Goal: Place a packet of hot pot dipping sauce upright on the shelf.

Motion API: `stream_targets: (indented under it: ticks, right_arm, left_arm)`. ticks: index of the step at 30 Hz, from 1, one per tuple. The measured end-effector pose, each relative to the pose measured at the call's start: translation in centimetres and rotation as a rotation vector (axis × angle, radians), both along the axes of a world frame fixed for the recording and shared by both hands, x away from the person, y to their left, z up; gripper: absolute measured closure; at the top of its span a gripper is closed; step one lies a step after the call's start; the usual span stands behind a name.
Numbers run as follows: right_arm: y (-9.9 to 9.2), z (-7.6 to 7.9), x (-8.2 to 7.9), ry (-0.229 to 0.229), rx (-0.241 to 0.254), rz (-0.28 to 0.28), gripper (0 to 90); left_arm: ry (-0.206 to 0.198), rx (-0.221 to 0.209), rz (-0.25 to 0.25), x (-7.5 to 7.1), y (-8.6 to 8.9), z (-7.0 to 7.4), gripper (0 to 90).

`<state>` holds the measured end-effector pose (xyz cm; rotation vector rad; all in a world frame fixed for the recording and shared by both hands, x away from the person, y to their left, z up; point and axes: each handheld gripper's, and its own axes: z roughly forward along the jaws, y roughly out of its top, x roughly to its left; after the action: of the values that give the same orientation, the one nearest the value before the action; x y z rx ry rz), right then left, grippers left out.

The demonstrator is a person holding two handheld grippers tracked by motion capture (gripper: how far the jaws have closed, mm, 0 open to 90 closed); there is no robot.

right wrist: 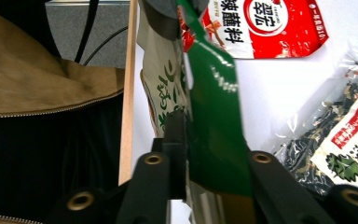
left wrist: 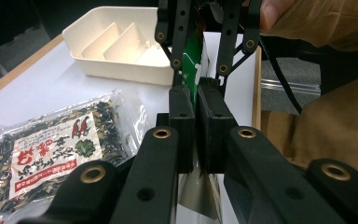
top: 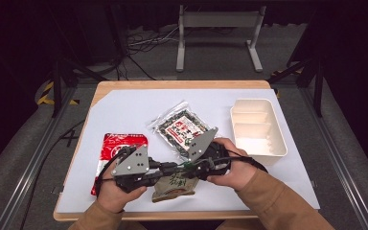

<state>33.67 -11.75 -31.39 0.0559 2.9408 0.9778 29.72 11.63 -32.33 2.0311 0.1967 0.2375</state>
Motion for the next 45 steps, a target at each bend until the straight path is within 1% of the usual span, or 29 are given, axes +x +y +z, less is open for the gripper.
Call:
stream_targets:
  ticks: [1, 7, 11, 13, 15, 16, 17, 19, 20, 21, 22, 24, 28, 31, 32, 33, 34, 36, 40, 43, 45]
  right_arm:
    - [0.0, 0.0, 0.0, 0.005, -0.003, 0.004, 84.4]
    - [0.1, -0.1, 0.0, 0.002, -0.003, 0.013, 88.5]
    - [0.1, -0.1, 0.1, 0.009, 0.007, 0.012, 89.7]
    - [0.1, 0.0, 0.1, 0.008, 0.008, 0.005, 89.8]
    - [0.1, 0.2, 0.1, 0.014, 0.0, 0.004, 89.9]
    - [0.1, 0.2, 0.1, 0.013, -0.002, 0.002, 89.9]
    - [0.1, 0.2, 0.1, 0.013, -0.006, 0.002, 89.9]
    - [0.0, 0.3, 0.2, 0.009, -0.019, 0.002, 89.9]
    - [-0.1, 0.3, 0.2, 0.011, -0.025, -0.002, 89.9]
    - [-0.3, 0.3, 0.3, 0.002, -0.027, -0.004, 89.9]
    - [-0.6, 0.4, 0.3, 0.001, -0.027, -0.012, 89.9]
    - [-1.2, 0.7, 0.5, -0.001, -0.02, -0.026, 89.9]
    - [-2.6, 1.7, 0.8, -0.014, -0.01, -0.056, 89.9]
    - [-3.5, 2.4, 1.0, -0.032, -0.006, -0.073, 89.9]
    - [-3.5, 2.4, 1.0, -0.032, -0.006, -0.073, 89.9]
    - [-4.3, 2.9, 1.1, -0.042, -0.006, -0.092, 89.8]
    - [-4.3, 2.9, 1.1, -0.042, -0.006, -0.092, 89.8]
    - [-5.1, 3.5, 1.2, -0.06, -0.01, -0.113, 89.8]
    - [-6.4, 4.5, 1.5, -0.08, -0.009, -0.145, 89.8]
    - [-7.4, 5.3, 1.8, -0.102, -0.007, -0.165, 89.8]
    - [-7.9, 5.7, 2.0, -0.114, -0.006, -0.171, 89.8]
  left_arm:
    - [0.0, -0.001, 0.002, 0.0, 0.0, 0.0, 84.8]
    - [0.012, 0.001, 0.007, 0.2, 0.1, -0.2, 84.5]
    - [0.017, -0.008, 0.012, 0.4, 0.3, -0.2, 83.3]
    - [0.014, -0.011, 0.019, 0.5, 0.4, -0.2, 81.8]
    - [0.01, -0.015, 0.024, 0.4, 0.3, -0.3, 79.2]
    - [0.005, -0.013, 0.03, 0.5, 0.4, -0.3, 76.2]
    - [0.002, -0.021, 0.035, 0.5, 0.4, -0.2, 71.9]
    - [0.015, -0.056, 0.031, 0.4, 0.7, -0.1, 65.7]
    - [0.008, -0.066, 0.041, 0.3, 0.9, 0.0, 63.9]
    - [0.007, -0.075, 0.05, 0.3, 1.1, 0.1, 61.8]
    - [0.012, -0.08, 0.053, 0.3, 1.3, 0.1, 58.7]
    - [0.008, -0.077, 0.067, 0.4, 1.6, 0.1, 56.1]
    - [0.026, -0.084, 0.096, 0.8, 2.2, -0.2, 50.6]
    - [0.035, -0.107, 0.107, 0.9, 3.0, -0.2, 49.3]
    - [0.035, -0.107, 0.107, 0.9, 3.0, -0.2, 49.0]
    - [0.034, -0.108, 0.118, 0.9, 3.3, -0.2, 48.8]
    - [0.034, -0.108, 0.118, 0.9, 3.3, -0.2, 48.6]
    - [0.035, -0.115, 0.133, 0.9, 3.9, -0.2, 48.4]
    - [0.047, -0.13, 0.169, 1.2, 4.8, -0.4, 47.0]
    - [0.044, -0.119, 0.188, 1.3, 5.1, -0.4, 44.6]
    - [0.046, -0.119, 0.189, 1.3, 5.2, -0.4, 43.9]
